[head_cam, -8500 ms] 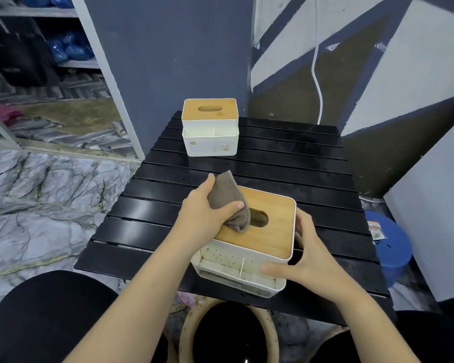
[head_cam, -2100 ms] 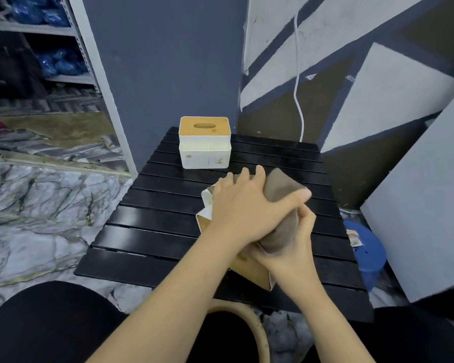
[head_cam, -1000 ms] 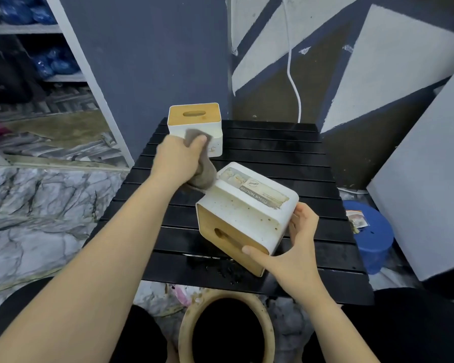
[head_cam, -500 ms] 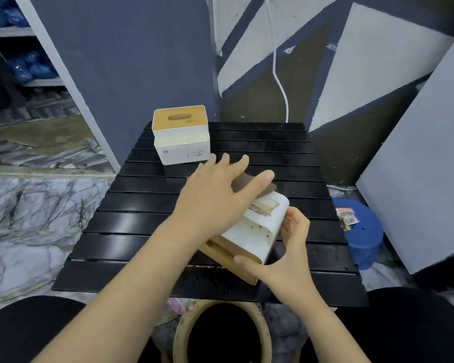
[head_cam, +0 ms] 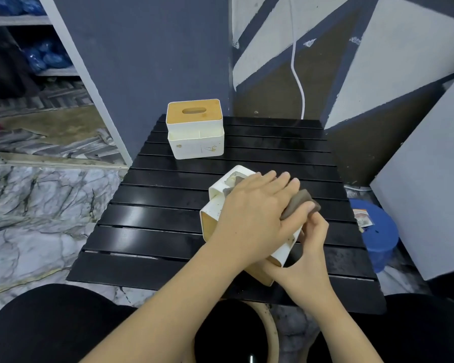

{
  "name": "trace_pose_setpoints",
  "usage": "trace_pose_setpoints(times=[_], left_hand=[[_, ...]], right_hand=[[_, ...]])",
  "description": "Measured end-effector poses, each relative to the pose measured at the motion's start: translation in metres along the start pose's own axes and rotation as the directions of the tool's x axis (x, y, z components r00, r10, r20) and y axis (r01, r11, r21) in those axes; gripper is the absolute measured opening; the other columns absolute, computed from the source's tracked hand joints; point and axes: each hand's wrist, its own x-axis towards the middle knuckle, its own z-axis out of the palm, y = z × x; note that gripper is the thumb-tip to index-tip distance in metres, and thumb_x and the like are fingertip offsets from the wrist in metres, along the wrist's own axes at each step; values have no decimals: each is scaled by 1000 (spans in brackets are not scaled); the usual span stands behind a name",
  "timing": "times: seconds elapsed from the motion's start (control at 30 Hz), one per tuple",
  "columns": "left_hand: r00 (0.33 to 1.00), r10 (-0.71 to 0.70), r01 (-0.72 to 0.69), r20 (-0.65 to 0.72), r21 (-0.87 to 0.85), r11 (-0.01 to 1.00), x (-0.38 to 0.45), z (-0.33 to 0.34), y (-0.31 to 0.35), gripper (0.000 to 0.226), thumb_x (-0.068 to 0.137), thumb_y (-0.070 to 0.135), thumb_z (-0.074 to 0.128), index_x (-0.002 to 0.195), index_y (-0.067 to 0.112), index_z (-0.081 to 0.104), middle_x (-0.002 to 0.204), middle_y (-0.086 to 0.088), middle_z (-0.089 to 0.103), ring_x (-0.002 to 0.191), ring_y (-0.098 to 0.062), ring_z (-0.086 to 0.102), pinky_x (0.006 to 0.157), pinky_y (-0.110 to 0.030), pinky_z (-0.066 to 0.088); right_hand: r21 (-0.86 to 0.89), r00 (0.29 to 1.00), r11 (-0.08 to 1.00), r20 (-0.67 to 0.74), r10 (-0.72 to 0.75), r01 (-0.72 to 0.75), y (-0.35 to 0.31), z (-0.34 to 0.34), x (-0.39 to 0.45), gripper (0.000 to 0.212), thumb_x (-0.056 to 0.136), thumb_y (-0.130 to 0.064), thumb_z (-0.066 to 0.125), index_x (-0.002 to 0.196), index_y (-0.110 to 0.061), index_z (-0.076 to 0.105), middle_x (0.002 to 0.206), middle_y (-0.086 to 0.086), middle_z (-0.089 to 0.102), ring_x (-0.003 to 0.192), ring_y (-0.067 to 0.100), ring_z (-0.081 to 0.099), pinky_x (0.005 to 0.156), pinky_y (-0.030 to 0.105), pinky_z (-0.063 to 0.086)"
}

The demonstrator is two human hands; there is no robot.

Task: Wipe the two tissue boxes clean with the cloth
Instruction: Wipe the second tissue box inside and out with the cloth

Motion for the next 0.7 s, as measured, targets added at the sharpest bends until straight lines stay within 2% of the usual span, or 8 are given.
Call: trace_pose_setpoints(times=[0.1, 0.2, 0.33, 0.43, 0.5, 0.57, 0.63, 0.7], left_hand=[[994, 72, -83, -82, -126, 989, -7, 0, 2, 43, 94, 44, 54, 108, 12, 80, 114, -2, 77, 112, -21, 70, 100, -36, 50], [992, 97, -116, -84, -268, 956, -17, -3, 11, 36, 93, 42, 58, 92, 14, 81, 108, 2, 78, 110, -19, 71, 95, -40, 53], [996, -35, 71, 85, -471, 879, -27, -14, 24, 49, 95, 49, 53, 72, 10, 73, 75, -1, 72, 90, -20, 71, 85, -43, 54], [921, -254, 387, 294, -753, 532, -18, -40, 26, 65, 82, 58, 60, 71, -5, 66, 70, -25, 63, 64, -26, 60, 66, -45, 53], [860, -391, 478, 329, -787, 391, -6, -58, 22, 69, 80, 61, 65, 75, -8, 67, 64, -23, 61, 60, -15, 53, 57, -39, 47], [814, -556, 436, 170, -811, 390, 11, -71, 9, 56, 90, 48, 69, 63, 0, 64, 51, 3, 47, 53, -8, 42, 50, -27, 37], [845, -535, 337, 8, -785, 520, 26, -76, -10, 48, 97, 43, 63, 57, 17, 60, 55, 16, 47, 54, -2, 44, 56, -19, 38], [931, -350, 331, 102, -636, 697, 33, -64, -26, 38, 97, 62, 49, 89, 34, 74, 93, 14, 73, 95, -7, 66, 88, -32, 53]], right_hand=[[-60, 1000, 998, 10, -5, 6, 2, -2, 2, 92, 66, -17, 96, 133, -21, 34, 121, -28, 55, 117, -2, 59, 88, 12, 50], [-267, 994, 958, -8, -107, 101, -6, 2, 7, 49, 77, -36, 75, 117, -26, 47, 120, -9, 50, 110, 5, 57, 86, 10, 47], [-426, 982, 885, 38, -187, 186, -17, 8, 10, 27, 85, -44, 48, 103, -56, 32, 107, -47, 44, 100, -14, 51, 89, 30, 47], [-102, 1000, 995, -30, 0, -3, -2, 4, 1, 61, 64, -43, 75, 113, -15, 53, 101, -24, 67, 93, -13, 63, 81, 25, 50], [-47, 999, 998, -11, 39, -40, 7, -1, -2, 96, 59, -26, 97, 137, -19, 42, 128, -24, 60, 120, -4, 59, 99, 25, 48], [-76, 1000, 997, 4, 26, -26, 9, -4, -4, 114, 58, -25, 100, 145, -32, 27, 143, -31, 43, 136, -4, 45, 113, 32, 40], [-59, 1000, 998, 6, 31, -31, 8, -3, -3, 114, 56, -34, 96, 145, -37, 24, 147, -31, 38, 139, -5, 41, 117, 38, 39], [-38, 999, 998, 4, 43, -43, 8, -2, -3, 114, 55, -39, 95, 145, -39, 24, 148, -31, 38, 139, -5, 41, 117, 40, 41]])
